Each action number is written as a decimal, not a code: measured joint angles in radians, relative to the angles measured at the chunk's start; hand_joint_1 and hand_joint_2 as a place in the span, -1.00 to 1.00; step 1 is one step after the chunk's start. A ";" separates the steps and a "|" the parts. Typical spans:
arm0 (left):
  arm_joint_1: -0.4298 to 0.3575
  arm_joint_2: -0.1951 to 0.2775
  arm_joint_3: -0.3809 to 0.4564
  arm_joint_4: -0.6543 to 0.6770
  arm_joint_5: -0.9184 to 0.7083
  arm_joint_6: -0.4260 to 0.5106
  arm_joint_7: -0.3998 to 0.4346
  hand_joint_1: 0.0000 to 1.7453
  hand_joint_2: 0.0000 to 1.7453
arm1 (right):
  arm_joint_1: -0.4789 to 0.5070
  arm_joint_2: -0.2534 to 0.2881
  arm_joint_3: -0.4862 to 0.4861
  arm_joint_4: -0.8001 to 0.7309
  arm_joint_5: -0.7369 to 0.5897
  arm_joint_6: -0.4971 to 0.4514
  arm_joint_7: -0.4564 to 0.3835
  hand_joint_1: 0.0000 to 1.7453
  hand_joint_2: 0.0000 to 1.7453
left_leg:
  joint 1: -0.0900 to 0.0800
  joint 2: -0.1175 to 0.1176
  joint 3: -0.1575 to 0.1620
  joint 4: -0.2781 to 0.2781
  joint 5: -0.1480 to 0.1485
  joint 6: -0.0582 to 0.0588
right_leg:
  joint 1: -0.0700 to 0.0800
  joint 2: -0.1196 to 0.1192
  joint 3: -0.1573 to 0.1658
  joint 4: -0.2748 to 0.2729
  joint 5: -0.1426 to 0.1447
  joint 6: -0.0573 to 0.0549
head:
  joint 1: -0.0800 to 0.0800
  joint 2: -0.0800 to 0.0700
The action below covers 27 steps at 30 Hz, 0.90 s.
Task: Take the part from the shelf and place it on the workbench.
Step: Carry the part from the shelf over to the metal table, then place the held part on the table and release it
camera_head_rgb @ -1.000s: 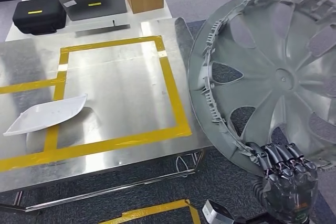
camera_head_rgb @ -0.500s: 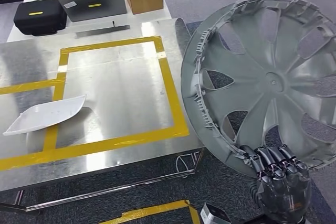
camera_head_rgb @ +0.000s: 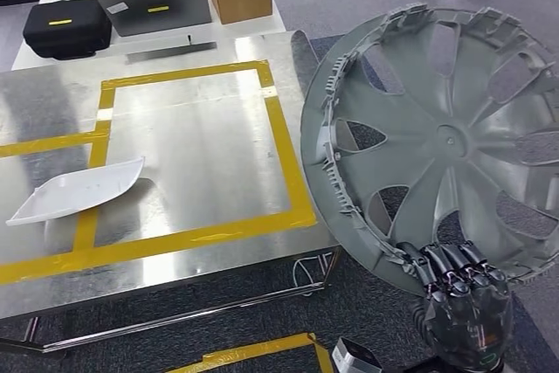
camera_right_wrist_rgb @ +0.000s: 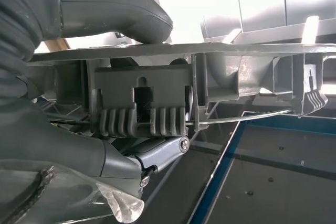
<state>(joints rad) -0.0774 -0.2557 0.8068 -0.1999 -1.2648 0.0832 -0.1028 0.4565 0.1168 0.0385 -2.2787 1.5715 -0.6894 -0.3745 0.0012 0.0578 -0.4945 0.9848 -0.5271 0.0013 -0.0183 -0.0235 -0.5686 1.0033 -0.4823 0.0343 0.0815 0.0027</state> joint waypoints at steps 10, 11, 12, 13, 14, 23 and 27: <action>0.002 -0.002 0.000 0.000 -0.001 0.002 0.005 -1.00 1.00 | 0.001 0.004 -0.023 0.006 0.000 0.000 -0.063 1.00 1.00 | 0.029 -0.032 0.036 -0.081 0.047 0.019 | -0.021 0.021 -0.100 0.219 -0.091 0.043 | 0.000 0.000; 0.002 -0.002 0.000 0.000 0.000 0.002 0.006 -1.00 1.00 | 0.002 0.004 -0.024 0.008 0.000 0.000 -0.064 1.00 1.00 | 0.037 -0.040 0.036 -0.072 0.041 0.009 | -0.028 0.021 -0.081 0.182 -0.062 0.053 | 0.000 0.000; 0.001 -0.002 0.000 0.000 0.000 0.002 0.006 -1.00 1.00 | 0.002 0.004 -0.026 0.010 0.000 0.000 -0.064 1.00 1.00 | 0.045 -0.049 0.034 -0.058 0.032 -0.004 | -0.036 0.024 -0.049 0.121 -0.032 0.066 | 0.000 0.000; 0.001 0.000 0.000 0.000 0.000 0.002 0.006 -1.00 1.00 | 0.001 0.004 -0.026 0.013 0.000 0.000 -0.064 1.00 1.00 | 0.049 -0.058 0.028 -0.041 0.021 -0.019 | -0.041 0.031 -0.021 0.067 -0.016 0.077 | 0.005 0.000; 0.000 0.001 0.001 0.000 0.000 0.003 0.006 -1.00 1.00 | 0.000 0.005 -0.027 0.015 0.000 0.000 -0.064 1.00 1.00 | 0.051 -0.065 0.019 -0.020 0.011 -0.031 | -0.044 0.037 0.000 0.031 -0.012 0.076 | 0.011 0.000; -0.011 0.001 0.002 0.000 0.007 0.003 0.006 -1.00 1.00 | 0.002 0.012 -0.038 0.023 0.000 -0.001 -0.062 1.00 1.00 | 0.038 -0.063 -0.115 0.260 -0.131 -0.038 | -0.025 0.016 -0.007 0.052 -0.045 0.006 | -0.012 0.000; -0.014 -0.001 0.003 0.000 0.009 0.002 0.006 -1.00 1.00 | 0.002 0.012 -0.041 0.025 0.000 -0.001 -0.062 1.00 1.00 | 0.006 -0.063 -0.114 0.253 -0.076 0.013 | 0.001 0.007 0.001 0.052 -0.049 -0.007 | -0.011 0.000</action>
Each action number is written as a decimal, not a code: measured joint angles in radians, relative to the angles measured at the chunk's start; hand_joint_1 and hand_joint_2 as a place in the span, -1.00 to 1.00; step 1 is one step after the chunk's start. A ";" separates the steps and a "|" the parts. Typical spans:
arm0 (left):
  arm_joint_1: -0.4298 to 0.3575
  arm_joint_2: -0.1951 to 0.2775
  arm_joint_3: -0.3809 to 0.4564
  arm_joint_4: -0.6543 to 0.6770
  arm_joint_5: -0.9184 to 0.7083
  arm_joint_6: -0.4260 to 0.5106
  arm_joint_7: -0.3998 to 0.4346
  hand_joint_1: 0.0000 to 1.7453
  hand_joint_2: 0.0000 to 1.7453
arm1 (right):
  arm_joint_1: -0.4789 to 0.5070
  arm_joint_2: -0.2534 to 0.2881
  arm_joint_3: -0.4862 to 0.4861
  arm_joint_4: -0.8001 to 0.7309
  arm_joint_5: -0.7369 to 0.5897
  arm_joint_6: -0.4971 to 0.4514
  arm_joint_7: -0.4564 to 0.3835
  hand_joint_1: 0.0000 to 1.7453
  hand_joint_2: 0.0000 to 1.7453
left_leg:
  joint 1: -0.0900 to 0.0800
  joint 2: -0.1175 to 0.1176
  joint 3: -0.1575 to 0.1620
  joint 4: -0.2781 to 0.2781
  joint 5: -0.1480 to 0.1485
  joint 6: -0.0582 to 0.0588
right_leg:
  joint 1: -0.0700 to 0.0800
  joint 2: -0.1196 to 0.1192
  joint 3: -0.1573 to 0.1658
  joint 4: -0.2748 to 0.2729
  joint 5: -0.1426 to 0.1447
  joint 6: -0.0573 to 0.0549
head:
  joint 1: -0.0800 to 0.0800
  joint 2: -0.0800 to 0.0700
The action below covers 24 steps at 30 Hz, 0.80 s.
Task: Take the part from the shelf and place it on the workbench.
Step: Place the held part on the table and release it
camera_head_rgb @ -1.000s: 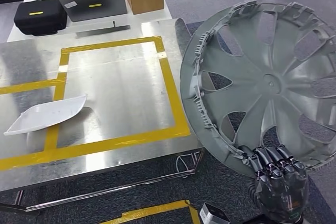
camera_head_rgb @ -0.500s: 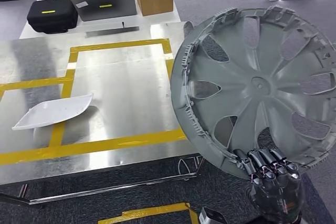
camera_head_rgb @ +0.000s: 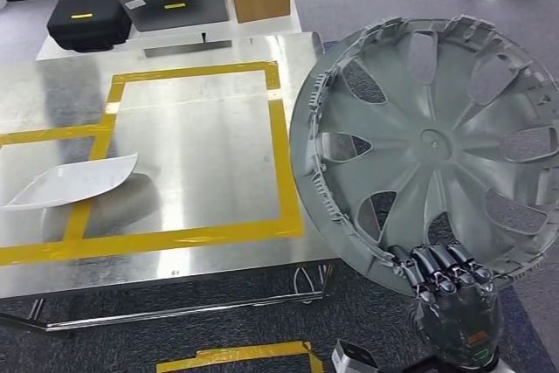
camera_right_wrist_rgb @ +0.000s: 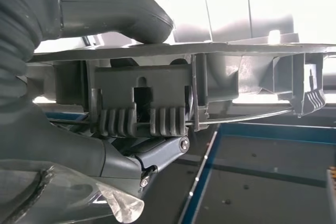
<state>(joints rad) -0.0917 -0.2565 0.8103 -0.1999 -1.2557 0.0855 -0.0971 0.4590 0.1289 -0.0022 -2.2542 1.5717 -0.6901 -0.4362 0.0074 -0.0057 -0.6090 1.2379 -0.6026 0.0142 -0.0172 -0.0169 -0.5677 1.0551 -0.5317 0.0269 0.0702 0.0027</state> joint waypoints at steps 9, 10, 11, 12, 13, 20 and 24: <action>0.011 -0.003 0.005 0.000 0.000 0.000 0.001 -1.00 1.00 | 0.009 -0.010 0.008 0.040 0.000 0.000 0.119 1.00 1.00 | -0.028 0.003 0.071 -0.203 0.066 0.000 | 0.007 -0.006 -0.006 -0.004 0.004 -0.009 | 0.001 0.000; 0.011 -0.003 0.006 0.000 0.000 0.000 0.001 -1.00 1.00 | 0.011 -0.013 0.009 0.045 0.000 0.000 0.122 1.00 1.00 | -0.028 0.004 0.071 -0.203 0.065 0.001 | 0.007 -0.005 -0.005 -0.006 0.006 -0.008 | 0.001 0.000; 0.011 -0.003 0.006 0.000 0.000 0.001 0.001 -1.00 1.00 | 0.014 -0.015 0.010 0.049 0.000 0.000 0.124 1.00 1.00 | -0.028 0.004 0.071 -0.203 0.065 0.002 | 0.007 -0.004 -0.004 -0.009 0.007 -0.007 | 0.001 0.000; 0.010 -0.003 0.007 0.000 0.000 0.002 0.001 -1.00 1.00 | 0.016 -0.017 0.012 0.053 0.000 0.000 0.126 1.00 1.00 | -0.028 0.005 0.071 -0.203 0.065 0.003 | 0.007 -0.004 -0.003 -0.011 0.008 -0.005 | 0.001 0.000; 0.010 -0.003 0.007 0.000 0.000 0.002 0.001 -1.00 1.00 | 0.018 -0.019 0.013 0.056 0.000 0.000 0.127 1.00 1.00 | -0.028 0.005 0.071 -0.203 0.066 0.005 | 0.007 -0.004 -0.002 -0.013 0.009 -0.004 | 0.001 0.000; 0.010 -0.003 0.010 0.000 0.000 0.002 0.001 -1.00 1.00 | 0.023 -0.025 0.018 0.071 0.000 0.000 0.132 1.00 1.00 | -0.028 0.005 0.071 -0.202 0.067 0.009 | 0.007 -0.004 -0.001 -0.018 0.014 -0.001 | 0.001 0.000; 0.010 -0.003 0.011 0.000 0.000 0.002 0.002 -1.00 1.00 | 0.026 -0.032 0.024 0.078 0.000 0.000 0.161 1.00 1.00 | -0.029 0.005 0.071 -0.202 0.066 0.010 | 0.007 -0.004 -0.001 -0.018 0.014 0.000 | 0.001 0.000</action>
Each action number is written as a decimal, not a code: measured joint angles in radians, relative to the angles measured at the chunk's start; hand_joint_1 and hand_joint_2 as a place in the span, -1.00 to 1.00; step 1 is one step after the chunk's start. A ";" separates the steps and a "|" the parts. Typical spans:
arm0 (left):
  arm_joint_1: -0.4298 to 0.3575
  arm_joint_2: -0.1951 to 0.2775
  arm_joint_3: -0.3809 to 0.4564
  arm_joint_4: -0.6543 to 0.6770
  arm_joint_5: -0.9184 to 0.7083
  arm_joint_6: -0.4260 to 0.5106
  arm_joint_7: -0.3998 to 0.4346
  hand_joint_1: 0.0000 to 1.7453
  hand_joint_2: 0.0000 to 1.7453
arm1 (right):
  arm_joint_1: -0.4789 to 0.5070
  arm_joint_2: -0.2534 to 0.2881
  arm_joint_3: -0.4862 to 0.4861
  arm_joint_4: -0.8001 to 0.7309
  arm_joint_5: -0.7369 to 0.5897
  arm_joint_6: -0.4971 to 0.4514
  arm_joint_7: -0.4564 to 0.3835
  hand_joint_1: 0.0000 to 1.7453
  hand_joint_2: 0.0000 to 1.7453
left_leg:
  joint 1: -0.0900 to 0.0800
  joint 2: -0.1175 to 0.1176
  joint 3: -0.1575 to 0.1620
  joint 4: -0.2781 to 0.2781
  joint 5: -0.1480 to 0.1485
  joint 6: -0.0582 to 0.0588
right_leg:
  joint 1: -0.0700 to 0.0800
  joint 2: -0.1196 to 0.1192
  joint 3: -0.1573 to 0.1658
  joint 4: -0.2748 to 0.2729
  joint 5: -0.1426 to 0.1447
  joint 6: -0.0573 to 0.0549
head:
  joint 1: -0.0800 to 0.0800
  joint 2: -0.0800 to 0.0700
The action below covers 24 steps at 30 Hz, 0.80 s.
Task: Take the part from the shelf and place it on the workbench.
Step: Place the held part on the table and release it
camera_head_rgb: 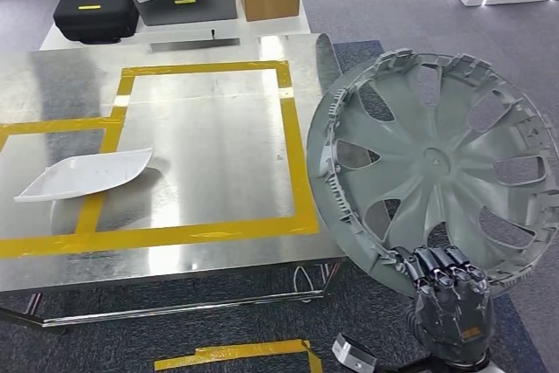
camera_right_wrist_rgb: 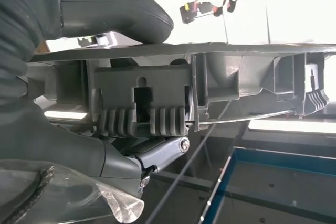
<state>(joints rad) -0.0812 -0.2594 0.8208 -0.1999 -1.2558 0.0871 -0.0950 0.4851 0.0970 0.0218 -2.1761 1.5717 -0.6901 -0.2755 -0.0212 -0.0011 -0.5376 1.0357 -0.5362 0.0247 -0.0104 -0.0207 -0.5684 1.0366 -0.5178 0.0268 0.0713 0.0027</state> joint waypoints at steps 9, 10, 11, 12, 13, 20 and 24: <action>0.000 0.000 0.003 0.000 0.001 0.001 0.005 -1.00 1.00 | 0.001 -0.093 0.104 0.043 -0.004 0.000 0.207 1.00 1.00 | 0.001 0.000 -0.001 0.000 0.000 0.000 | 0.000 0.000 0.000 0.000 0.000 0.000 | 0.000 0.000; 0.000 0.000 0.003 0.000 0.001 0.001 0.005 -1.00 1.00 | -0.001 -0.110 0.123 0.053 -0.005 0.000 0.232 1.00 1.00 | 0.001 0.000 -0.001 0.000 0.000 0.000 | 0.000 0.000 0.000 0.000 0.000 0.000 | 0.000 0.000; 0.000 0.000 0.003 0.000 0.000 0.002 0.005 -1.00 1.00 | -0.006 -0.130 0.144 0.065 -0.008 0.000 0.263 1.00 1.00 | 0.001 0.000 -0.001 0.000 0.000 0.000 | 0.000 0.000 0.000 0.000 0.000 0.000 | 0.000 0.000; 0.000 0.000 0.004 0.000 -0.003 0.003 0.005 -1.00 1.00 | -0.012 -0.151 0.168 0.079 -0.012 0.000 0.297 1.00 1.00 | 0.001 0.000 -0.001 0.000 0.000 0.001 | 0.000 0.000 0.000 0.000 0.000 0.000 | 0.000 0.000; -0.001 0.000 0.004 0.000 -0.005 0.004 0.005 -1.00 1.00 | -0.018 -0.172 0.192 0.094 -0.018 0.000 0.329 1.00 1.00 | 0.001 0.000 -0.001 0.000 0.000 0.001 | 0.000 0.000 0.001 0.000 0.000 0.000 | 0.000 0.000; -0.001 0.000 0.004 0.000 -0.009 0.006 0.006 -1.00 1.00 | -0.042 -0.262 0.294 0.199 -0.072 0.000 0.370 1.00 1.00 | 0.000 0.000 -0.001 0.000 0.001 0.002 | 0.000 0.000 0.001 0.000 0.000 0.000 | 0.000 0.000; -0.001 0.000 0.004 0.000 -0.005 0.005 0.006 -1.00 1.00 | -0.056 -0.271 0.309 0.248 -0.083 0.000 0.347 1.00 1.00 | 0.001 0.000 -0.001 0.000 0.001 0.002 | 0.000 -0.001 0.001 0.000 0.000 0.000 | 0.000 0.000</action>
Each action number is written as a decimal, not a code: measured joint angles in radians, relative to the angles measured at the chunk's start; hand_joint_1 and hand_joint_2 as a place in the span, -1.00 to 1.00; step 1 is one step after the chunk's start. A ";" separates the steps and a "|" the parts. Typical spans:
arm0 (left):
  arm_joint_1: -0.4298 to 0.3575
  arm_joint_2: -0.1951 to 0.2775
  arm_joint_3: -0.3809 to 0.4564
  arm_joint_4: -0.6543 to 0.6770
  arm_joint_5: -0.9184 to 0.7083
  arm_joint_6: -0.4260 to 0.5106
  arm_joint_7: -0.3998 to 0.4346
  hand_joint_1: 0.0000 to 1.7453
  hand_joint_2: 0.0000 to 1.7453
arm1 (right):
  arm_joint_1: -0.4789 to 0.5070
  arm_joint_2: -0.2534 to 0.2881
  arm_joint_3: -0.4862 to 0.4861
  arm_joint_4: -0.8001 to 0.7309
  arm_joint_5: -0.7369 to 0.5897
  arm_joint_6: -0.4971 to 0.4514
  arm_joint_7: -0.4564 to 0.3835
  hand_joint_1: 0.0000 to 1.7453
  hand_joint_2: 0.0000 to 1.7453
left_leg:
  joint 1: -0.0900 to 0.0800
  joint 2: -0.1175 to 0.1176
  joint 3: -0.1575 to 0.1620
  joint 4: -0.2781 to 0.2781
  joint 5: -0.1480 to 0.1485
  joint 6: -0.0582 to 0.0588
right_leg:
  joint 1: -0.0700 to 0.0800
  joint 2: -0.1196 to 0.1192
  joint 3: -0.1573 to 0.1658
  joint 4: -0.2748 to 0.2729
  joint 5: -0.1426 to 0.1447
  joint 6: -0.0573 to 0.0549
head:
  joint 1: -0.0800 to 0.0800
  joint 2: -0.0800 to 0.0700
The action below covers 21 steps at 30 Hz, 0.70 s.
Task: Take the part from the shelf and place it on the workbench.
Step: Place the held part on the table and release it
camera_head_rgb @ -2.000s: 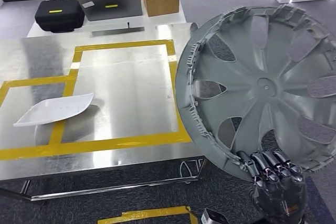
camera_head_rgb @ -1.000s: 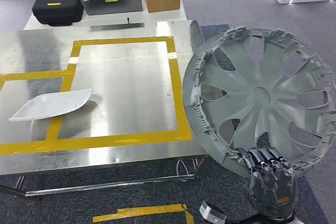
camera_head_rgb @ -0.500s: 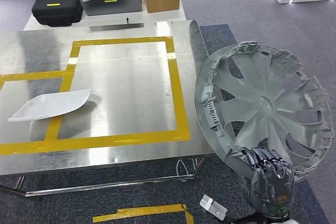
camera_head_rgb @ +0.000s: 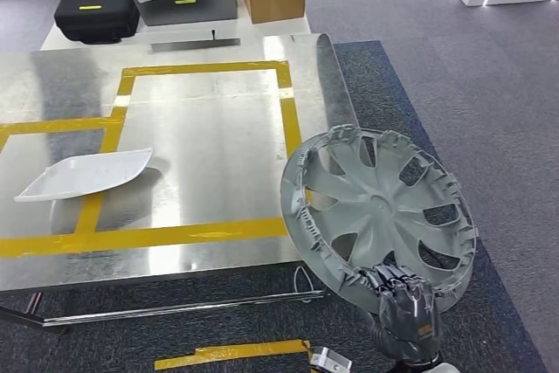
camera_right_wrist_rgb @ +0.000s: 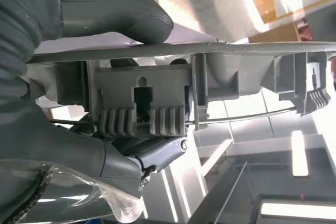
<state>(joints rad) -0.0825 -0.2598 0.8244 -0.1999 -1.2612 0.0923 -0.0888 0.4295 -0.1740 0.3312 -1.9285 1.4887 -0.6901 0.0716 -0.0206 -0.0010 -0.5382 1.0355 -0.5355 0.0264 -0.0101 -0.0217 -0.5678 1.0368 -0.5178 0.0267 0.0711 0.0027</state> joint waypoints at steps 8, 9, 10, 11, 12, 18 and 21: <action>-0.004 0.000 -0.004 0.000 -0.022 -0.014 0.005 -1.00 1.00 | -0.089 -0.073 0.164 0.123 0.039 0.000 0.146 1.00 1.00 | 0.000 0.001 0.000 0.000 0.000 0.000 | 0.000 0.001 0.000 0.000 0.000 0.000 | 0.000 0.000; -0.005 0.000 -0.004 0.000 -0.026 -0.015 0.006 -1.00 1.00 | -0.102 -0.081 0.190 0.137 0.045 0.000 0.155 1.00 1.00 | 0.000 0.001 0.000 0.000 0.000 0.000 | 0.000 0.001 0.000 0.000 0.000 0.000 | 0.000 0.000; -0.005 0.000 -0.005 0.000 -0.029 -0.015 0.006 -1.00 1.00 | -0.113 -0.088 0.213 0.148 0.049 0.000 0.161 1.00 1.00 | 0.000 0.001 0.000 0.000 0.000 0.000 | 0.000 0.001 0.000 0.000 0.000 0.000 | 0.000 0.000; -0.006 0.000 -0.005 0.000 -0.031 -0.016 0.007 -1.00 1.00 | -0.123 -0.094 0.233 0.158 0.052 0.000 0.166 1.00 1.00 | 0.000 0.001 0.000 0.000 0.000 0.000 | 0.000 0.001 0.000 0.000 0.000 0.000 | 0.000 0.000; -0.006 0.000 -0.005 0.000 -0.032 -0.016 0.007 -1.00 1.00 | -0.129 -0.097 0.246 0.165 0.054 0.000 0.168 1.00 1.00 | 0.000 0.001 0.000 0.000 0.000 0.001 | 0.000 0.000 0.000 0.000 0.000 0.000 | 0.000 0.000; -0.008 0.000 -0.006 0.000 -0.043 -0.016 0.009 -1.00 1.00 | -0.190 -0.124 0.316 0.214 0.070 0.000 0.165 1.00 1.00 | 0.000 0.003 0.000 0.000 0.000 0.001 | 0.000 0.003 -0.001 0.000 0.001 0.000 | 0.000 0.000; -0.009 0.000 -0.006 0.000 -0.048 -0.016 0.009 -1.00 1.00 | -0.222 -0.145 0.351 0.234 0.079 0.000 0.147 1.00 1.00 | 0.000 0.003 0.001 0.000 0.001 0.001 | 0.000 0.002 -0.001 0.000 0.001 0.000 | 0.000 0.000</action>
<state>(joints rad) -0.0916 -0.2595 0.8186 -0.1999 -1.3088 0.0758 -0.0797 0.2073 -0.3185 0.6822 -1.6944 1.5678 -0.6905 0.2189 -0.0208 0.0020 -0.5373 1.0355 -0.5348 0.0276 -0.0101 -0.0199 -0.5684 1.0369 -0.5170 0.0268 0.0713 0.0027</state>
